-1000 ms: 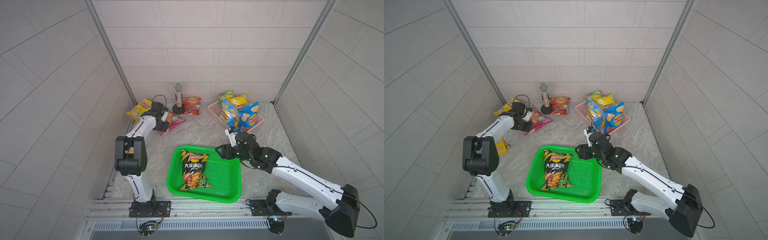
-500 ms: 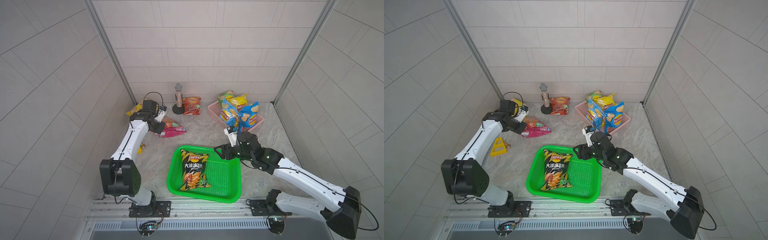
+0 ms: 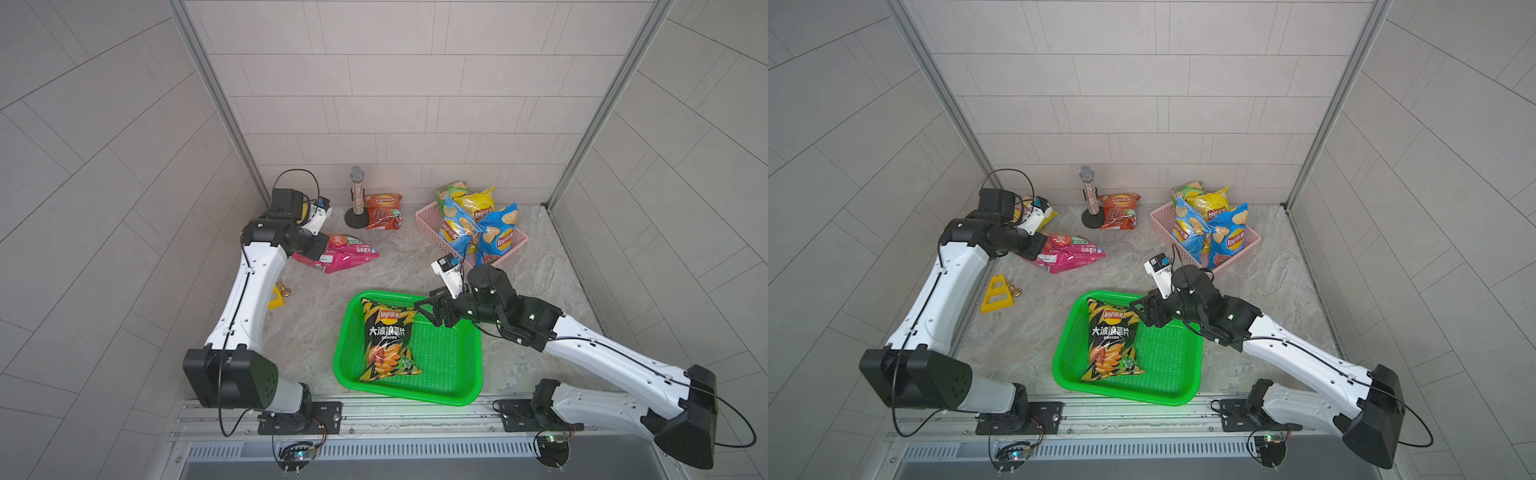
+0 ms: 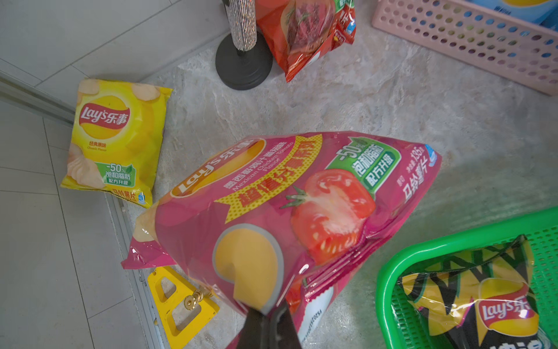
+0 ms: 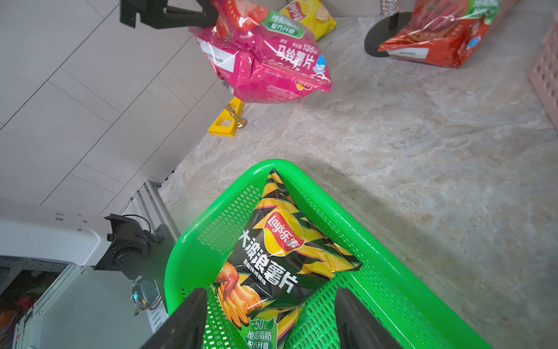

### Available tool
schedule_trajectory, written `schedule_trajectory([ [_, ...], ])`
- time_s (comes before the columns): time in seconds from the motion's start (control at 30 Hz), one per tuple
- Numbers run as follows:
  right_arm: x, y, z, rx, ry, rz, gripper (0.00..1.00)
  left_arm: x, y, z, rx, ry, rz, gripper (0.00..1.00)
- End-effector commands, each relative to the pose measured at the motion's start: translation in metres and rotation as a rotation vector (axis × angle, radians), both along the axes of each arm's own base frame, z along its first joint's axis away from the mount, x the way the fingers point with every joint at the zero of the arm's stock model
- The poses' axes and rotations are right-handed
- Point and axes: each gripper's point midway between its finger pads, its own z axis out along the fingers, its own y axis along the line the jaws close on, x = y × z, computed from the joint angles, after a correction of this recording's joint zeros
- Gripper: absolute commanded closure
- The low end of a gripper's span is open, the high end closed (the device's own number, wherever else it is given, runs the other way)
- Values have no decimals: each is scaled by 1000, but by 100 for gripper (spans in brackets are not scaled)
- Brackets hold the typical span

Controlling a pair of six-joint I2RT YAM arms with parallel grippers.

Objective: Put the potato chips into the basket
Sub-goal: Pick up the potato chip from the center of the board.

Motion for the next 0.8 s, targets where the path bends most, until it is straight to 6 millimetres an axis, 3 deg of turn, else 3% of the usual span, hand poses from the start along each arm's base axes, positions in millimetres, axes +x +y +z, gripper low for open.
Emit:
schedule_trajectory([
  [0.0,3,12,21,-12,-112,26,29,-9,-8,20,-51,-21,-22,100],
  [0.3,3,40,51,-83,-304,91,29,-39,-38,44,-181,9,-150,100],
  [0.53,2,16,69,-116,-390,55,30,-67,-66,70,-249,5,-309,100],
  [0.77,-7,-15,59,-80,-316,-18,32,-96,-102,84,-251,13,-468,100],
])
